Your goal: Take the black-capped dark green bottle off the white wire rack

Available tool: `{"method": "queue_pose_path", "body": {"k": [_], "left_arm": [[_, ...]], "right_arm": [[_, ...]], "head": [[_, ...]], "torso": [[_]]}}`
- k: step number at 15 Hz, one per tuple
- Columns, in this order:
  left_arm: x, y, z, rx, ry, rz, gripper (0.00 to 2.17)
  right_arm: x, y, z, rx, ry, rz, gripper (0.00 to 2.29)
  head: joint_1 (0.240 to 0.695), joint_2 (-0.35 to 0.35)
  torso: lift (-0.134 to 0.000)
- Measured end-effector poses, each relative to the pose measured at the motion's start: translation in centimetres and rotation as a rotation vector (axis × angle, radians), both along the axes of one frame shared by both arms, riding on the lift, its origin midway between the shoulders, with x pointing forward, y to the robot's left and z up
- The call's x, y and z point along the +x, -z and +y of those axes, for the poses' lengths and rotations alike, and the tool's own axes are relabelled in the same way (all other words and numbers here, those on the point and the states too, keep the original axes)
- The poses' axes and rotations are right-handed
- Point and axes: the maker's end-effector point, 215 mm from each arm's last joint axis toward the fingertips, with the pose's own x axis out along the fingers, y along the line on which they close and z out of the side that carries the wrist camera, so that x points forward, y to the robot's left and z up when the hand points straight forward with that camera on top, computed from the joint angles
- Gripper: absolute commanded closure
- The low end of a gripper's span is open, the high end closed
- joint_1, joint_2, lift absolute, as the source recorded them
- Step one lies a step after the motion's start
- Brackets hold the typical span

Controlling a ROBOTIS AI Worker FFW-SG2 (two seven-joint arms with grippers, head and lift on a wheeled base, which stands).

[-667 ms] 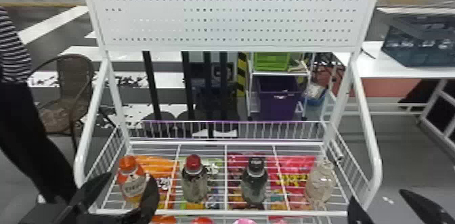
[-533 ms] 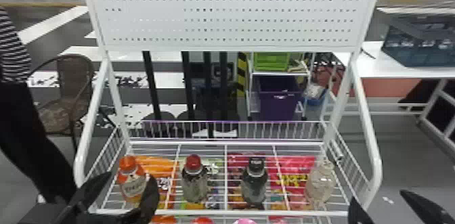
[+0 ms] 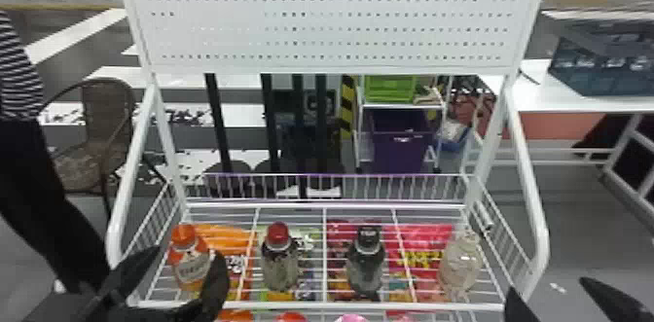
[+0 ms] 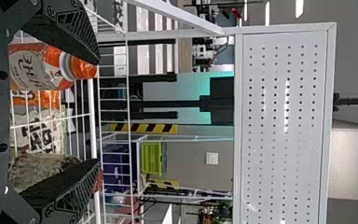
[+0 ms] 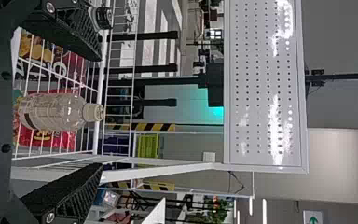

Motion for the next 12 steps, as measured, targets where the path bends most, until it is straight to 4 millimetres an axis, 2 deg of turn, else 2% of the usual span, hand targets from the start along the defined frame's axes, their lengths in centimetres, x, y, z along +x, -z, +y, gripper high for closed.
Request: {"method": "queue_pose_path", "body": {"k": [2,4,8,10,12], "left_arm": [[-0.1,0.0,-0.1,-0.001,0.001,0.0,0.15],[-0.2,0.0,0.0,-0.001,0.001,0.001,0.15],[-0.2,0.1,0.0,0.0,0.0,0.003,0.15],[-0.1,0.1,0.1,0.0,-0.004,0.003,0.15],[-0.1,0.2,0.1,-0.001,-0.007,0.004,0.15]], "right_arm": [[0.0,0.4,0.0,0.002,0.001,0.004,0.09],[-0.2,1.6,0.0,0.011,0.004,0.009,0.09],[-0.6,6.1,0.7,0.038,-0.007,0.007,0.09],[0.0,9.2,2.0,0.047,-0.029,0.0,0.1],[1.2,10.6,4.2,0.051,-0.075,-0.034,0.1]], "head": [[0.499,0.0],[0.499,0.0],[0.499,0.0],[0.499,0.0],[0.499,0.0]], "torso": [[0.0],[0.0],[0.0],[0.0],[0.0]]}}
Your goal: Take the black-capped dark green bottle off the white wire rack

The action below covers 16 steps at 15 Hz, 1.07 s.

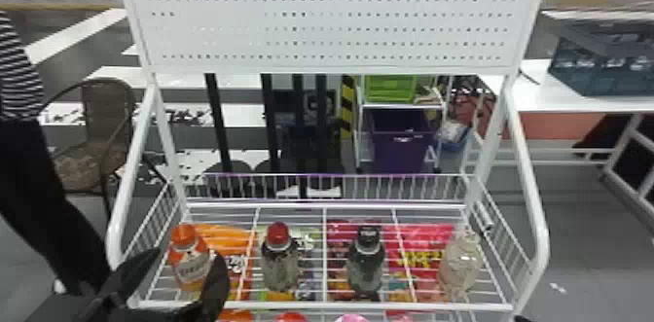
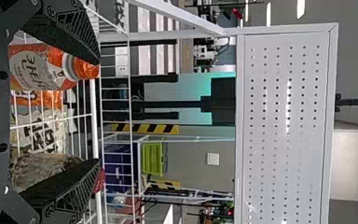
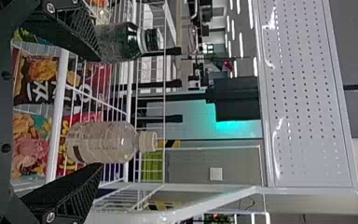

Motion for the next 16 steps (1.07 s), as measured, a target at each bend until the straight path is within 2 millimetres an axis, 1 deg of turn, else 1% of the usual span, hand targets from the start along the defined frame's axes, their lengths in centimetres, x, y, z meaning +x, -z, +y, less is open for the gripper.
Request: {"method": "queue_pose_path", "body": {"k": [4,7,9,12,14,16], "left_arm": [[-0.1,0.0,-0.3,-0.001,0.005,0.001,0.14],[-0.1,0.4,-0.4,-0.001,0.004,0.008,0.14],[-0.1,0.5,-0.4,0.001,0.006,0.01,0.14],[-0.2,0.8,-0.4,0.003,0.007,0.014,0.14],[-0.2,1.0,-0.3,0.004,0.006,0.018,0.14],[-0.2,1.3,-0.3,0.005,0.007,0.022,0.14]], "right_arm": [[3.9,1.7,4.6,0.022,-0.08,-0.035,0.14],[7.4,2.9,8.4,0.012,-0.154,-0.025,0.16],[9.2,3.6,10.2,0.009,-0.179,-0.007,0.18],[11.6,4.3,12.4,0.004,-0.207,0.023,0.18],[12.9,4.4,13.7,-0.004,-0.223,0.034,0.18],[14.0,4.4,14.4,-0.013,-0.231,0.045,0.21]], "head": [[0.499,0.0],[0.499,0.0],[0.499,0.0],[0.499,0.0],[0.499,0.0],[0.499,0.0]], "torso": [[0.0],[0.0],[0.0],[0.0],[0.0],[0.0]]}}
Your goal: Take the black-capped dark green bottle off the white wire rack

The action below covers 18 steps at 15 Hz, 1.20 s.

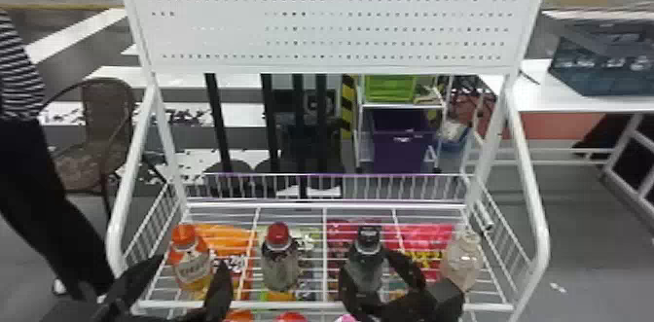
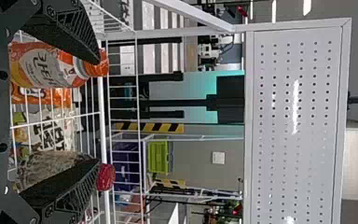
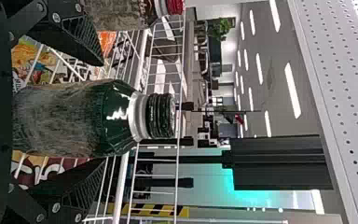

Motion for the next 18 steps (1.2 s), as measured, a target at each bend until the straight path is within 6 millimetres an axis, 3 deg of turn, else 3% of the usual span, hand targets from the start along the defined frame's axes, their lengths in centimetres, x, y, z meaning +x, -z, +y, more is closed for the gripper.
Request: {"method": "queue_pose_path", "body": {"k": [2,5,9,13,18], "left_arm": [[0.0,0.2,0.1,0.0,-0.001,0.001,0.14],[0.0,0.3,0.3,0.001,-0.003,0.0,0.14],[0.2,0.3,0.3,0.002,-0.001,-0.003,0.14],[0.5,-0.1,0.2,-0.001,0.001,-0.01,0.14],[0.6,-0.2,0.1,-0.003,0.002,-0.013,0.14]], "right_arm": [[1.0,0.6,0.6,-0.018,-0.005,0.022,0.43],[1.7,1.5,1.0,-0.04,-0.003,0.058,1.38],[1.3,1.5,0.1,-0.049,0.018,0.07,1.43],[-0.7,-1.3,-1.6,-0.039,0.037,0.058,1.42],[-4.3,-7.1,-5.8,-0.021,0.089,0.007,1.42]], "head": [[0.499,0.0],[0.499,0.0],[0.499,0.0],[0.499,0.0],[0.499,0.0]], "torso": [[0.0],[0.0],[0.0],[0.0],[0.0]]}}
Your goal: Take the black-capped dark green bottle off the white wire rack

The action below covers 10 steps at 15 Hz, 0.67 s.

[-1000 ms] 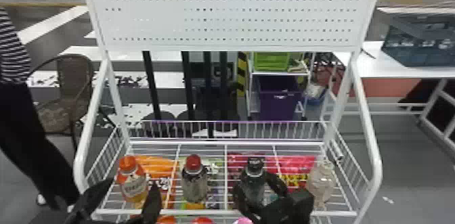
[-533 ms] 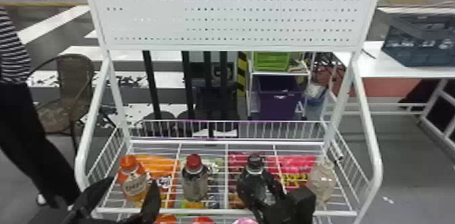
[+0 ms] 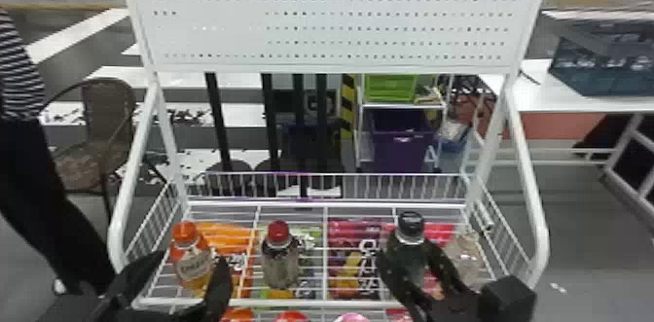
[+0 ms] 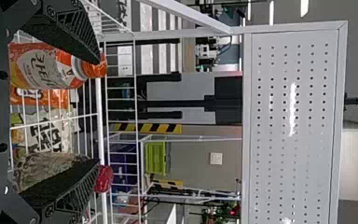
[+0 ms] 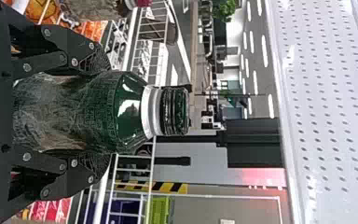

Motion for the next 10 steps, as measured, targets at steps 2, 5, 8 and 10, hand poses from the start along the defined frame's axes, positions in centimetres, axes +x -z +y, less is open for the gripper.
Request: {"method": "queue_pose_path", "body": {"k": [2,5,8,10], "left_arm": [[0.0,-0.1,0.0,-0.001,0.0,-0.002,0.14],[0.1,-0.2,-0.1,-0.002,0.001,-0.004,0.14],[0.0,-0.5,-0.2,-0.003,0.003,-0.01,0.14],[0.0,-0.7,-0.2,-0.002,0.003,-0.013,0.14]], "right_arm": [[-1.4,-1.3,-2.5,0.0,0.037,-0.007,1.41],[-3.8,-3.2,-6.5,0.003,0.1,-0.022,1.41],[-6.1,-4.6,-10.1,-0.027,0.151,-0.03,1.41],[-7.6,-4.9,-12.5,-0.04,0.185,-0.023,1.41]], "head": [[0.499,0.0],[0.499,0.0],[0.499,0.0],[0.499,0.0]], "torso": [[0.0],[0.0],[0.0],[0.0]]}}
